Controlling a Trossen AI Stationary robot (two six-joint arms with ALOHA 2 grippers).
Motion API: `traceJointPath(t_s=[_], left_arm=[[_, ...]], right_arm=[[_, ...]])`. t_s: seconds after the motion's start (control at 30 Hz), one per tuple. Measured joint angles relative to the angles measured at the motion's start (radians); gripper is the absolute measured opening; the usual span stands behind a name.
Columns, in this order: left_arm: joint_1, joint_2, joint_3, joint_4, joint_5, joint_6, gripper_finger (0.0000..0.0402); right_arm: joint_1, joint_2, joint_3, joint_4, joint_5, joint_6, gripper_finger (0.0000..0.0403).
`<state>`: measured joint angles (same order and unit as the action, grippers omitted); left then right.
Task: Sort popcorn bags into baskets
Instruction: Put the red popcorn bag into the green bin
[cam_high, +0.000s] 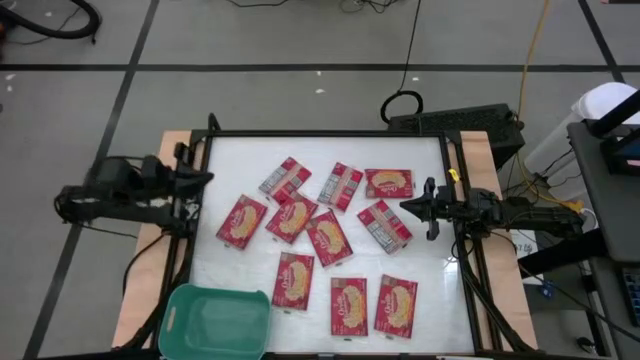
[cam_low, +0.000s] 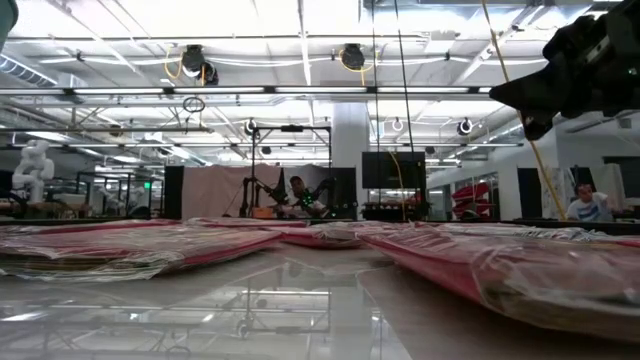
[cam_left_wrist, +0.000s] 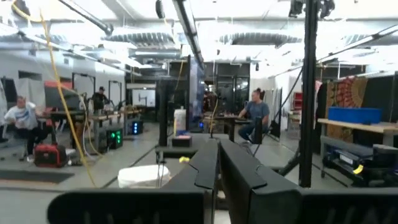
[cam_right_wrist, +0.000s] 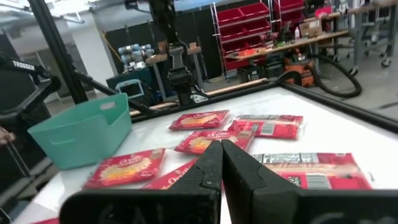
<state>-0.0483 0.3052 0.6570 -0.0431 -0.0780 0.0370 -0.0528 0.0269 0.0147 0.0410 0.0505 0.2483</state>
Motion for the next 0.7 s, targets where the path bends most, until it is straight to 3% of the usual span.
traceJointPath(t_s=[0.43,0.57,0.7], left_arm=[[0.000,0.422,0.617,-0.533,0.000,0.036,0.0024],[0.000,0.515,0.691,-0.682,-0.018,0.037,0.0024],[0.003,0.577,0.684,-0.792,-0.021,0.037,0.0024]], right_arm=[[0.034,0.043,0.000,-0.004,-0.003,0.131,0.0000],[0.065,0.079,0.000,-0.002,0.004,0.145,0.0000],[0.090,0.115,0.000,0.005,0.027,0.187,0.0000]])
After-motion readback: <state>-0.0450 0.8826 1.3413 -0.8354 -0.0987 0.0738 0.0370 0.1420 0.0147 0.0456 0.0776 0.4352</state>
